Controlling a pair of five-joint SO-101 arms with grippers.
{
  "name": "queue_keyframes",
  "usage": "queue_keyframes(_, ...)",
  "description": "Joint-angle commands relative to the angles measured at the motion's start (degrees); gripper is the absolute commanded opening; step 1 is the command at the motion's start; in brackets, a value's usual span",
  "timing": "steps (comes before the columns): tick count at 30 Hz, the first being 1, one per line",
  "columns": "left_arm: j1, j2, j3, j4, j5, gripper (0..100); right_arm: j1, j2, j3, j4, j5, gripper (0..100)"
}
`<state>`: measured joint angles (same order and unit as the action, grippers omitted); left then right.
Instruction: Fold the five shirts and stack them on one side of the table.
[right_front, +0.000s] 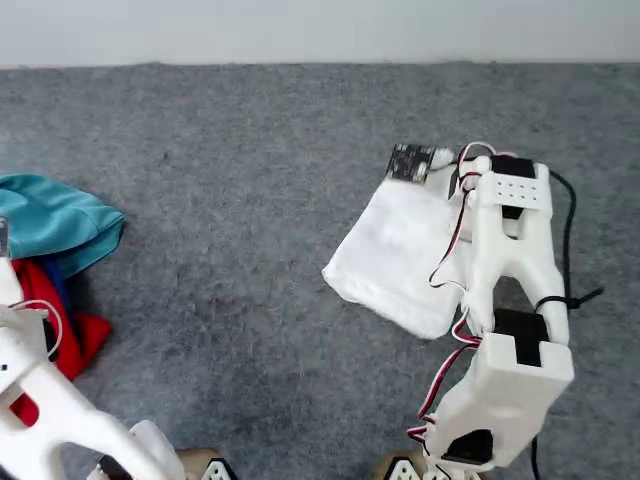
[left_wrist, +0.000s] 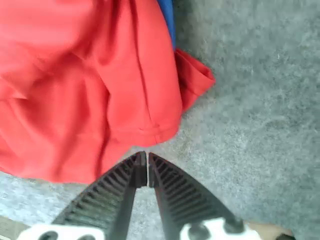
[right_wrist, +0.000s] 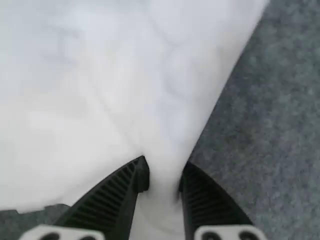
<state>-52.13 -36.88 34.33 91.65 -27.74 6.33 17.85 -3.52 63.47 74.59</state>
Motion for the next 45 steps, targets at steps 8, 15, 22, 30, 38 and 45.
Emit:
queue_keyframes(8, -0.2, -1.4, 0.0, -0.2, 0.3, 2, -3.5, -7.6, -5.3, 12.2, -47.4, 29.9)
queue_keyframes(15, -0.2, -1.4, 0.0, -0.2, 0.3, 2, -8.0, -7.9, -5.3, 15.7, -85.2, 30.3)
queue_keyframes(22, -0.2, -1.4, 0.0, -0.2, 0.3, 2, -10.2, -3.6, -5.1, 18.1, -102.2, 41.6)
queue_keyframes(30, -0.4, -1.4, 0.0, -0.1, 0.3, 2, -9.8, 9.1, -5.5, 11.6, -104.6, 46.9)
queue_keyframes(38, -0.4, -1.4, 0.0, -0.2, 0.3, 2, -10.0, 18.5, -6.0, 4.0, -104.2, 16.8)
queue_keyframes(45, -0.4, -1.4, 0.0, -0.2, 0.3, 2, -8.2, 18.0, -7.0, 8.6, -103.9, 2.1)
